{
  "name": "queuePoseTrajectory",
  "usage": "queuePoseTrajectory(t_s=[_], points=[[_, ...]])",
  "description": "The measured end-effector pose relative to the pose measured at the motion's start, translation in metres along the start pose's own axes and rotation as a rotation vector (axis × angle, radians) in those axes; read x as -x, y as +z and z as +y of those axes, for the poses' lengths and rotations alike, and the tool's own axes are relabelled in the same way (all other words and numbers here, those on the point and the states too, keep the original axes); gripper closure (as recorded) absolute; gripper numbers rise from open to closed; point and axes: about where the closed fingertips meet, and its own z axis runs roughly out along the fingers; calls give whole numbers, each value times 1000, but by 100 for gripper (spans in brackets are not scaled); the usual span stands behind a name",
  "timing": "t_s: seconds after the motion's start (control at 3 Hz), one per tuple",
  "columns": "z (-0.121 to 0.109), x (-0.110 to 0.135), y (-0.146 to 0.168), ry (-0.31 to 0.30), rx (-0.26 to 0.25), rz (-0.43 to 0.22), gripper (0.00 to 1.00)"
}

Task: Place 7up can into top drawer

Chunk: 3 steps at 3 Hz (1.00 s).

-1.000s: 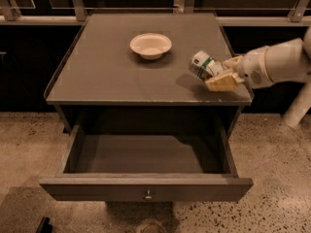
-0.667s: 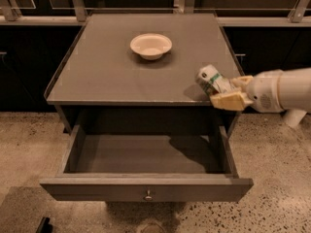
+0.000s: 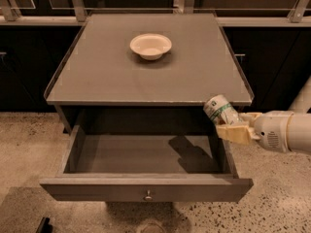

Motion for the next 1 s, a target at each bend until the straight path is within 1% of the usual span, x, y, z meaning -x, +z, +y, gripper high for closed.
queuePoseTrajectory(t_s=[0.33,0.67,1.0], points=[[0,-36,15,113,22,-12,100],[0,-36,16,114,23,-12,100],[-5,-60,40,184,65,13,100]])
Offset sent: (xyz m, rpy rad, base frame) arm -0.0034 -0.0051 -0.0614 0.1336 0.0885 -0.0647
